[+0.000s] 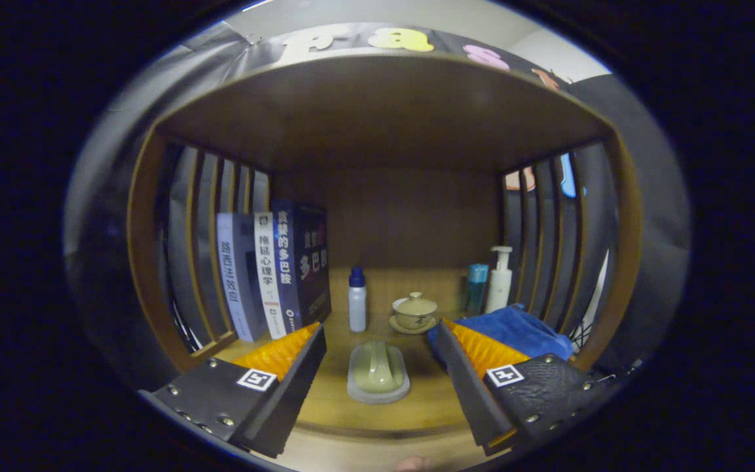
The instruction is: Pull open the drawer, take out the items inside it, and place them on the countertop above the cabinet.
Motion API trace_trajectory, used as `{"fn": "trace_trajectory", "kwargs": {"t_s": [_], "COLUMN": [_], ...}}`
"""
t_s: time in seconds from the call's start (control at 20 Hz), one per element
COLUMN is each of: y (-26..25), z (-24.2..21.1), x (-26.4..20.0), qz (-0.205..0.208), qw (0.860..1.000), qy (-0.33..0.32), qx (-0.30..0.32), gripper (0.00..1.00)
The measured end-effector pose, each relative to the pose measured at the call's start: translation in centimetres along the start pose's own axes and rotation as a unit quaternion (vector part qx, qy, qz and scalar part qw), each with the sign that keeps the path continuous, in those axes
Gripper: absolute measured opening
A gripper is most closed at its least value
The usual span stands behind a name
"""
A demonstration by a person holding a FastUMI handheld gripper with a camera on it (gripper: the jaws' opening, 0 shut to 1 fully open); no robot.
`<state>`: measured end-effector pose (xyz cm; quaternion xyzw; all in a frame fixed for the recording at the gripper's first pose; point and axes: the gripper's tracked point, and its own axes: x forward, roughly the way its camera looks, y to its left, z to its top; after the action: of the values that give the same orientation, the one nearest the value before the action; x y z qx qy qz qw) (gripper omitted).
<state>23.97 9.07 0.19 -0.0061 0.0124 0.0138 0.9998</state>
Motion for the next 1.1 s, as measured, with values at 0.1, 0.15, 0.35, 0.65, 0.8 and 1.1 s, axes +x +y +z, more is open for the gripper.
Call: {"fn": "trace_trajectory", "kwargs": {"t_s": [0.1, 0.15, 0.35, 0.65, 0.8, 1.1], "y": [0.1, -0.2, -0.4, -0.6, -0.6, 0.3], "z": [0.9, 0.8, -2.1, -9.1, -11.8, -19.4], "x": [-3.9, -5.8, -13.2, -22.8, -25.4, -25.0], "qz": [0.005, -0.002, 0.001, 0.024, 0.025, 0.036], "qw": [1.000, 1.000, 1.000, 1.000, 1.000, 0.998], "qy": [-0.007, -0.008, -0.007, 0.007, -0.005, 0.041], "qx": [-0.011, -0.012, -0.005, -0.001, -0.009, -0.009], "gripper": [1.00, 1.00, 1.00, 1.00, 1.00, 1.00]}}
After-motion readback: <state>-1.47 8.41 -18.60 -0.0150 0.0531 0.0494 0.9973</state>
